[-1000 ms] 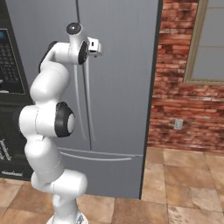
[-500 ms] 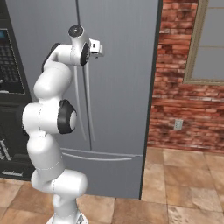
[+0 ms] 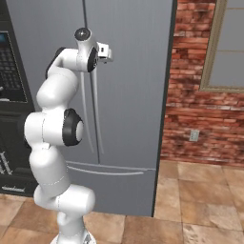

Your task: Retrieve the steak from the fridge and place it on the saucepan with marinade on the stove.

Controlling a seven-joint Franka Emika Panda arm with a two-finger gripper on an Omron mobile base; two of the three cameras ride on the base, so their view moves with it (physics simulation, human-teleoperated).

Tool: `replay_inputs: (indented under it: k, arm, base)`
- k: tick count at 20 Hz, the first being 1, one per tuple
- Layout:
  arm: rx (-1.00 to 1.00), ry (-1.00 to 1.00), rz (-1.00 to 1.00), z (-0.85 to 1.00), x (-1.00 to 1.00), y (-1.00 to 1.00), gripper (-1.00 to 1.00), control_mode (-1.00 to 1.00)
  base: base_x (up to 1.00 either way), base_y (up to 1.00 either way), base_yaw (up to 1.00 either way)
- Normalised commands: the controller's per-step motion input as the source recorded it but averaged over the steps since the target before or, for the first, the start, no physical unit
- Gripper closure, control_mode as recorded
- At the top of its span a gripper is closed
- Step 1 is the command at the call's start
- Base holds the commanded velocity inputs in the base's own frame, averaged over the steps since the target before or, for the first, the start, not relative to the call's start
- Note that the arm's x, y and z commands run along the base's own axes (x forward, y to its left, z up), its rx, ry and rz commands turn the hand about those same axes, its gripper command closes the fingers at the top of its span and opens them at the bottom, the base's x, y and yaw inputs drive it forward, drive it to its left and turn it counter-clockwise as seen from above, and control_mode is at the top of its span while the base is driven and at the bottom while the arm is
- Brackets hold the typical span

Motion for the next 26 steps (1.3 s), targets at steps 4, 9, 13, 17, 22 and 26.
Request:
replay_inputs:
  k: [4,9,13,17,22,26]
  arm:
    - [0.00,0.00,0.00,0.00,0.00,0.00,-1.00,-1.00]
    - [0.00,0.00,0.00,0.00,0.00,0.00,1.00,-1.00]
    - [0.00,0.00,0.00,0.00,0.00,0.00,1.00,-1.00]
    - [0.00,0.00,0.00,0.00,0.00,0.00,1.00,-1.00]
    - [0.00,0.00,0.04,0.00,-0.19,-0.18,1.00,-1.00]
    - [0.00,0.00,0.07,0.00,-0.64,-0.53,1.00,-1.00]
  base:
    - [0.00,0.00,0.00]
    - [0.00,0.00,0.00]
    - [0.00,0.00,0.00]
    - [0.00,0.00,0.00]
    - [0.00,0.00,0.00]
    - [0.00,0.00,0.00]
